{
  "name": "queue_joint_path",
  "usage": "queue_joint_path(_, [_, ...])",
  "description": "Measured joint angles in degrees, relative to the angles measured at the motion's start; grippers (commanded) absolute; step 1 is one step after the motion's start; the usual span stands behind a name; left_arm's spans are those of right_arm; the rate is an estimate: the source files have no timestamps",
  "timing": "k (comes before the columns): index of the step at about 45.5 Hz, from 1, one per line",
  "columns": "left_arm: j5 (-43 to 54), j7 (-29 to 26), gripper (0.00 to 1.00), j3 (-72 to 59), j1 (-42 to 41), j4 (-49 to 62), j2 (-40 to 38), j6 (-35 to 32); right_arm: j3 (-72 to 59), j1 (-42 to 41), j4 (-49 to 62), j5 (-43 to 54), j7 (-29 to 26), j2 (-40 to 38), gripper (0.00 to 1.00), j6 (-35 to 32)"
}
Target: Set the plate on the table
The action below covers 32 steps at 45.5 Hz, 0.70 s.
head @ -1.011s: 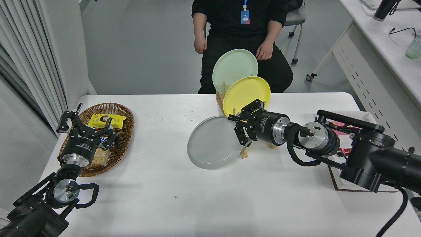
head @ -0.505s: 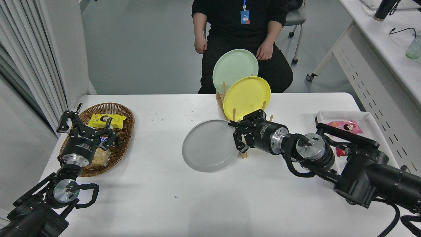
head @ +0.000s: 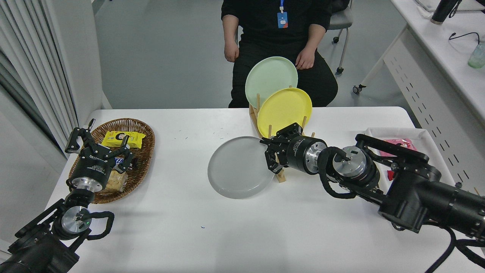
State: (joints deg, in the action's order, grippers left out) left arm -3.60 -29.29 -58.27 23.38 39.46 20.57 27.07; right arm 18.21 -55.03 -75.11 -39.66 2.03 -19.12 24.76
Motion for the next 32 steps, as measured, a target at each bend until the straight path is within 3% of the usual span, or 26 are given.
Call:
queue_joint_path(16, [-0.01,0.0,0.98,0.0,0.0,0.0,0.0,0.0,-0.47,-1.64,-0.77,-5.0,-0.32,0.66,0.0,3.67])
queue_joint_path(32, [0.0,0.0,0.98,0.0,0.0,0.0,0.0,0.0,0.27,-1.29,-0.58,-12.22,-0.19,1.91,0.0,11.66])
